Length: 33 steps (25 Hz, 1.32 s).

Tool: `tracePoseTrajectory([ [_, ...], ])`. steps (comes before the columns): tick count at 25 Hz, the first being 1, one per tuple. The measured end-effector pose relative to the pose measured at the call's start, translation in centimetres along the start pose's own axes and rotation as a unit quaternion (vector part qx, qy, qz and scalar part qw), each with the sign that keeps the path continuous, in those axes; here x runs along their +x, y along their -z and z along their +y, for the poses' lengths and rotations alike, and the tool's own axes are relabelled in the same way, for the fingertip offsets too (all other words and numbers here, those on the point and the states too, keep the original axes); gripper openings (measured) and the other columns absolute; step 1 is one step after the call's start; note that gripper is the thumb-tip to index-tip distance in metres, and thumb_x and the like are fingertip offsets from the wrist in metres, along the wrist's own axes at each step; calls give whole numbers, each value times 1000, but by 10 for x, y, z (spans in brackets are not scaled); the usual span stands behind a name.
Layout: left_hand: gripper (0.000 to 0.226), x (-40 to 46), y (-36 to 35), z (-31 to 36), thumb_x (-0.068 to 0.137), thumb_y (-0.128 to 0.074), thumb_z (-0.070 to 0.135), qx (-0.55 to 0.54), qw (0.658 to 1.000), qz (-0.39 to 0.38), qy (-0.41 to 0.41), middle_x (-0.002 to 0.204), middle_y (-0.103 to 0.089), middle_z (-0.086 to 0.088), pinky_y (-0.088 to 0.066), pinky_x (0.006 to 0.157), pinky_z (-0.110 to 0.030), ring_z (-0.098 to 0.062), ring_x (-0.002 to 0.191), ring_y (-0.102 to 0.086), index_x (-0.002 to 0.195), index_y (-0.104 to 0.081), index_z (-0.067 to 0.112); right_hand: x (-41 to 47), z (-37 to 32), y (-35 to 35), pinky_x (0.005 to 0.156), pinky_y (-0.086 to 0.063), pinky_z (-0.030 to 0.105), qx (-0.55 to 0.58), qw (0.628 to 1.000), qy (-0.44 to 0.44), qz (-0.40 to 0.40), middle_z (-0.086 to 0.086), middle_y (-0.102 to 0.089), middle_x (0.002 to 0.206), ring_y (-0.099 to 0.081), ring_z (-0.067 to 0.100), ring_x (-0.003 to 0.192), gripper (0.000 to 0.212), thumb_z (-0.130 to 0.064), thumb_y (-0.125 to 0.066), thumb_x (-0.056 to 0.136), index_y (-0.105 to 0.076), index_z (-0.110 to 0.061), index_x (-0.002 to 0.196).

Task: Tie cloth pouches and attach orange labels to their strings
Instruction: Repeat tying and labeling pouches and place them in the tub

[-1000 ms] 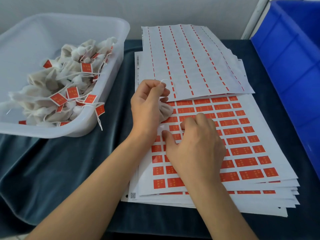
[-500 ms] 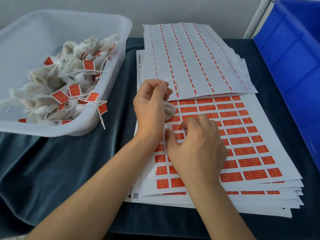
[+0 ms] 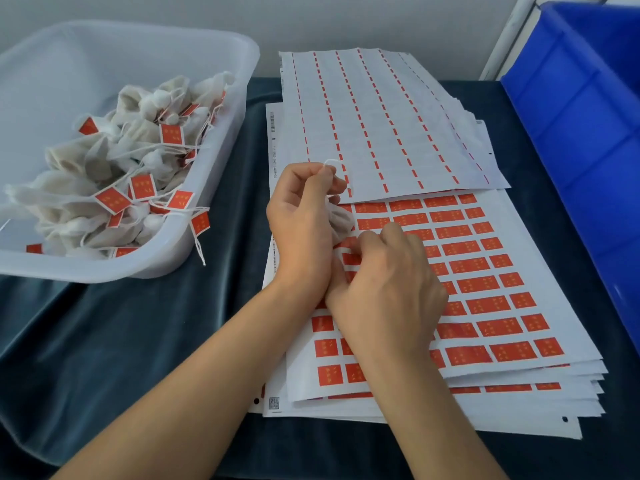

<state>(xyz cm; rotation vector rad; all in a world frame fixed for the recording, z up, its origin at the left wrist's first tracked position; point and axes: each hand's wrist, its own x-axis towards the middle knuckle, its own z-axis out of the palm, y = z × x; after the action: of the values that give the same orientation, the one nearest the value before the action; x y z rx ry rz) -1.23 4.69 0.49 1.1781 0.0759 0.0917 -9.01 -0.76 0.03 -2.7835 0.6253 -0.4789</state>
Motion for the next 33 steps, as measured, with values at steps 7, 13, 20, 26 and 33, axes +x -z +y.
tracePoseTrajectory([
  [7, 17, 1, -3, 4, 101, -56, 4, -7, 1000, 11, -12, 70, -65, 3, -49, 54, -15, -4, 55, -54, 84, -58, 8, 3, 3, 4, 59, -31, 23, 14, 1000, 3, -11, -9, -60, 95, -51, 10, 81, 29, -54, -65, 90, -71, -30, 105],
  [13, 19, 4, 1, 3, 100, -57, 8, 5, 1000, -6, -4, 74, -67, 1, -54, 61, -18, -6, 59, -59, 82, -62, 12, 1, 4, 7, 68, -50, 30, 17, 1000, 10, -24, -6, -65, 106, -62, 14, 91, 46, -63, -66, 85, -68, -29, 115],
  [20, 15, 17, 10, 8, 99, -58, 16, 11, 999, 23, 20, 87, -68, -8, -60, 81, -35, -17, 79, -68, 86, -65, 15, -6, 5, 2, 71, -57, 34, 38, 999, 5, -10, -3, -69, 98, -62, 15, 86, 37, -56, -73, 84, -78, -23, 101],
  [26, 12, 11, 4, 5, 101, -59, 13, 9, 1000, -1, 16, 86, -63, -12, -60, 77, -29, -17, 79, -67, 90, -60, 9, -6, 5, 2, 65, -47, 28, 63, 998, 1, 2, -4, -69, 90, -48, 8, 77, 32, -53, -74, 83, -79, -23, 93],
  [33, 16, 10, 4, 3, 99, -59, 13, 17, 1000, -1, 12, 83, -64, -9, -60, 80, -30, -18, 80, -66, 83, -62, 14, -2, 5, 4, 62, -40, 25, 57, 998, 3, -8, -6, -65, 88, -48, 8, 74, 31, -54, -70, 86, -78, -25, 91],
])
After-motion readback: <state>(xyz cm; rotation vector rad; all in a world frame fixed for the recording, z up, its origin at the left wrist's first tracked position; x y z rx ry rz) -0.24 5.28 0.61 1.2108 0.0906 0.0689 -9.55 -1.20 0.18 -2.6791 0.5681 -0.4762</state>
